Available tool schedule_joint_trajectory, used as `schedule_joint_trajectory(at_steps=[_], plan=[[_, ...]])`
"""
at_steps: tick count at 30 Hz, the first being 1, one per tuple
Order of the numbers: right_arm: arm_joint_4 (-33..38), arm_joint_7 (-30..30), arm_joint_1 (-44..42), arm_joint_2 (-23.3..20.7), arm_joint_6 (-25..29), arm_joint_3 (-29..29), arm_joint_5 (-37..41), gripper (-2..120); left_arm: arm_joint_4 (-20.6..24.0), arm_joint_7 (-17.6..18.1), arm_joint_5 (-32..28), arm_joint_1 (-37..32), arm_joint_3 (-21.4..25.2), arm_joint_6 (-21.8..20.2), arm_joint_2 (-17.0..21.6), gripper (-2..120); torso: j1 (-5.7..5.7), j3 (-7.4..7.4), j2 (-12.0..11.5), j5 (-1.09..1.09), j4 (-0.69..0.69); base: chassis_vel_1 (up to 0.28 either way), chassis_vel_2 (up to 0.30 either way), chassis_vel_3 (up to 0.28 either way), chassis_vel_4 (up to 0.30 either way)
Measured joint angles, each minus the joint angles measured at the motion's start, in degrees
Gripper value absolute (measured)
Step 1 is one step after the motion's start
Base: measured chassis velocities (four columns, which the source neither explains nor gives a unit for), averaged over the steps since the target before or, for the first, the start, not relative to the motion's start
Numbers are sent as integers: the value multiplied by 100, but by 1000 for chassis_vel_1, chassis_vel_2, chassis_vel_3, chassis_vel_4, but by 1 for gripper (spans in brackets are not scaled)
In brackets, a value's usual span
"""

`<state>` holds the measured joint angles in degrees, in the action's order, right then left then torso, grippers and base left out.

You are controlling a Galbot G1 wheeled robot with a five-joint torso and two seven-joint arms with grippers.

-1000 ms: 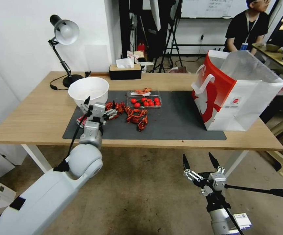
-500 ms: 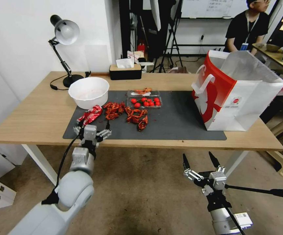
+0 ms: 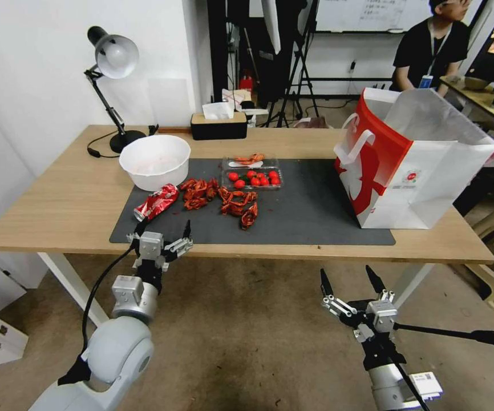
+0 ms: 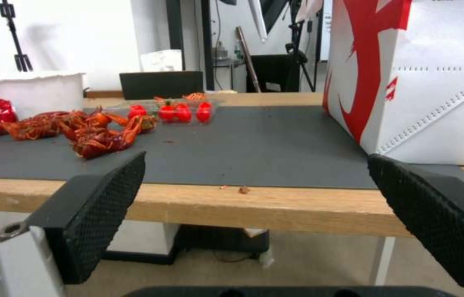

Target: Pick up the trash from the table and place it into the takeout bag.

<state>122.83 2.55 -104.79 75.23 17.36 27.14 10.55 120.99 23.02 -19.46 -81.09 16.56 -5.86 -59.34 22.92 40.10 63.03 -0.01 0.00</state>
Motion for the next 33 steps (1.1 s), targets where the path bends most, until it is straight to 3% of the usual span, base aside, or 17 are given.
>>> schedule_joint_trajectory(at_steps=[20, 29, 33], plan=[[9, 2, 1, 2, -9, 1, 0, 100, 21, 55, -82, -75, 50, -73, -159, 100, 0, 0, 0, 0, 0, 0, 0, 0, 0], [18, 3, -30, 18, -7, 3, -6, 100, 28, 250, -178, -51, 143, -257, -118, 100, 0, 1, -1, 0, 1, 0, 0, 0, 0], [15, 1, -28, 36, -2, -10, -20, 100, -129, 104, -429, 147, 217, -148, -44, 100, 0, 0, -1, 1, 1, 0, 0, 0, 0]])
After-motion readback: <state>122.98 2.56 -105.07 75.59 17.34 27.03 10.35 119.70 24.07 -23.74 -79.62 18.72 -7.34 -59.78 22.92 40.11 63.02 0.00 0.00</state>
